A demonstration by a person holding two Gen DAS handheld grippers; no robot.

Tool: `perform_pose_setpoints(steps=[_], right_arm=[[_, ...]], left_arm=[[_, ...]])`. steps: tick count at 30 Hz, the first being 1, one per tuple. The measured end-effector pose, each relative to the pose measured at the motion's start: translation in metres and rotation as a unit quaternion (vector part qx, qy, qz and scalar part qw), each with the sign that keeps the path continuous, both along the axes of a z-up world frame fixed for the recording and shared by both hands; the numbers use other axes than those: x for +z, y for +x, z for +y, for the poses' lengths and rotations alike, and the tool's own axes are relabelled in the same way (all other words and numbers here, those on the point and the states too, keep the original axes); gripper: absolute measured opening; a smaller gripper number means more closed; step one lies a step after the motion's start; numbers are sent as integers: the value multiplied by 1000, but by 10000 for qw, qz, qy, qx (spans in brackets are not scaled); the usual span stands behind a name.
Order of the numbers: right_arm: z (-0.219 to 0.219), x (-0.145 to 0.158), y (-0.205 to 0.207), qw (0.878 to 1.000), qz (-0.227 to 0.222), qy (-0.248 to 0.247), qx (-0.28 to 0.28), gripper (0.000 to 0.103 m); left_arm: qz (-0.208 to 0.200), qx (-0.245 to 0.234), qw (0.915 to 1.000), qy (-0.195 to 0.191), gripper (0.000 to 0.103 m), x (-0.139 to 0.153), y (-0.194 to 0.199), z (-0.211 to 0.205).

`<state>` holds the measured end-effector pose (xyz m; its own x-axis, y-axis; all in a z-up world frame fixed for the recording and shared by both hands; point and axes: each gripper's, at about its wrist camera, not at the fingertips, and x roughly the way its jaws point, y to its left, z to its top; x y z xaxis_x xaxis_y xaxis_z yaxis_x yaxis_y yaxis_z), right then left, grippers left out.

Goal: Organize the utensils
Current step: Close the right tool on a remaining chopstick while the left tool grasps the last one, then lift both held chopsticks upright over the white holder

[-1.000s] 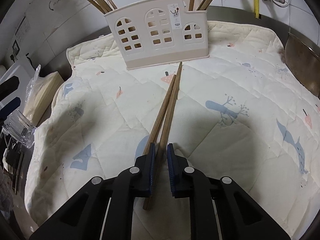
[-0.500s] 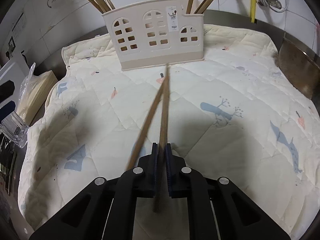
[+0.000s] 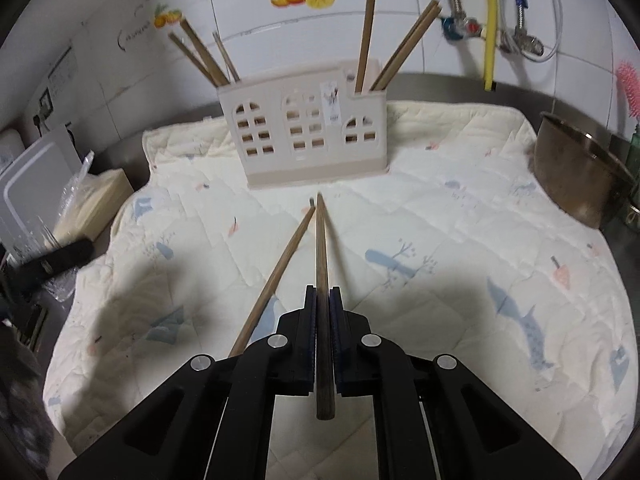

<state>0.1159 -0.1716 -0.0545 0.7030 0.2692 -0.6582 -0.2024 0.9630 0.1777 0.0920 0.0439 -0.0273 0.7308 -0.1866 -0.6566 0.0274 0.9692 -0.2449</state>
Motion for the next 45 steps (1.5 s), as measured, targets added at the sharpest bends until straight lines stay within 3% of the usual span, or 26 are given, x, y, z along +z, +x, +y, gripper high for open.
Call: perform_pose_setpoints(steps=[8, 13, 22, 28, 32, 37, 45], right_arm=[[-15, 33, -10, 9983, -552, 180, 8, 6], [-21, 49, -11, 9966, -789, 228, 40, 6], [-34, 60, -6, 9952, -942, 246, -35, 6], [-41, 59, -4, 9953, -922, 303, -51, 7], [-41, 61, -3, 9950, -956, 287, -37, 7], [-40, 64, -2, 9946, -1004, 272, -23, 7], [-40, 76, 1, 9938, -1105, 131, 49, 7]], left_arm=[[216, -608, 9979, -91, 85, -19, 1, -36], [440, -926, 9945, -205, 70, -34, 6, -58], [777, -1079, 9909, -184, 30, -57, 21, -88], [952, -1010, 9903, -113, 18, -69, 28, -93], [964, -959, 9906, 162, 8, -69, 30, -97], [904, -970, 9910, 160, 6, -59, 28, -94], [197, -864, 9959, 158, 5, 0, 27, -71]])
